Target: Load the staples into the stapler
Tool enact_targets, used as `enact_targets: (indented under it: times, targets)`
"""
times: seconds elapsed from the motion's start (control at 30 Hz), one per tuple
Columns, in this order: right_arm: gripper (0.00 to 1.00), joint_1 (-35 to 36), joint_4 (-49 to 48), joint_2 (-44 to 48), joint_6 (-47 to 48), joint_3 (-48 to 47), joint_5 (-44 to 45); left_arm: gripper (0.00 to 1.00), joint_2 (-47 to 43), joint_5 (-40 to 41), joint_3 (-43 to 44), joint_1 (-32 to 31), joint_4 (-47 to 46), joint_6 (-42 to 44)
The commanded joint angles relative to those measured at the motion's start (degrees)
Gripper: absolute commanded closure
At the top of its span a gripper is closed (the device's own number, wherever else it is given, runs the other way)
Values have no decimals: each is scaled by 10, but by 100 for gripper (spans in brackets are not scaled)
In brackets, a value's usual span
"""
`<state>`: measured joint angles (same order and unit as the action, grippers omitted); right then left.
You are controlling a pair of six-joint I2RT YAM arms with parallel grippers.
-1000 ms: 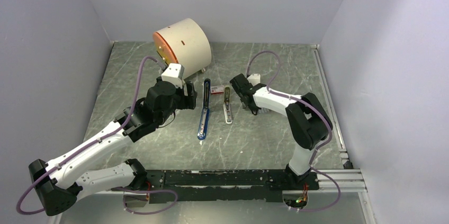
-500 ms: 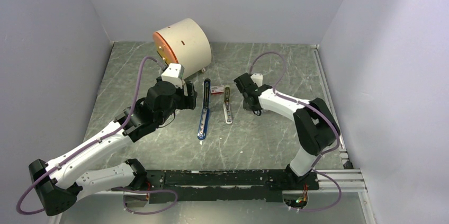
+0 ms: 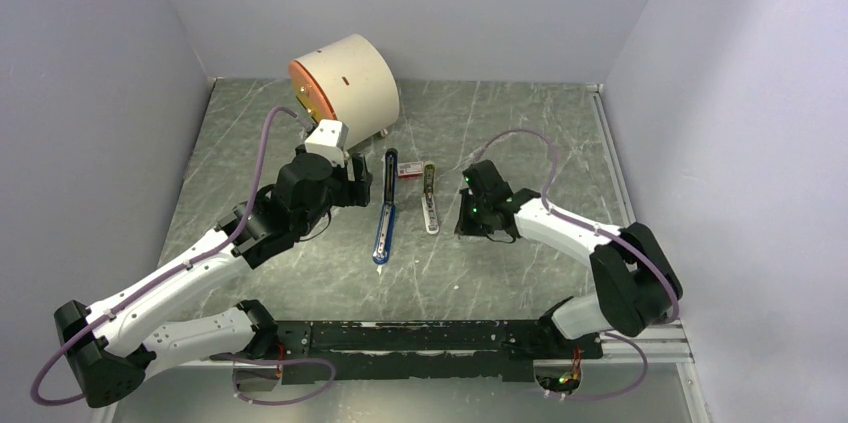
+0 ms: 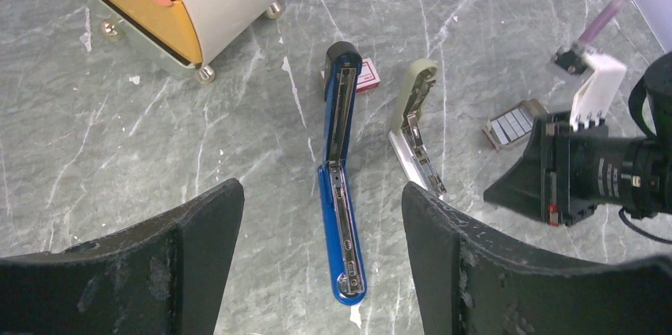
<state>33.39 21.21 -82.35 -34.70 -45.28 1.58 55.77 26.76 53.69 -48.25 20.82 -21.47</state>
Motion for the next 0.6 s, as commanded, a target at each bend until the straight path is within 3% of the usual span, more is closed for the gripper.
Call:
enact_targets:
  times: [0.0,0.27,0.57]
  targets:
    - [87,3,-73,33,-22,46,-160,22,-6,-7,1,0,-7,-6]
    - [86,8,-173,19,-56,102,-297,22,-3,-18,4,1,-9,-4]
    - [85,13,-225,-46,-75,118,-390,23,-1,-18,3,0,-10,-5]
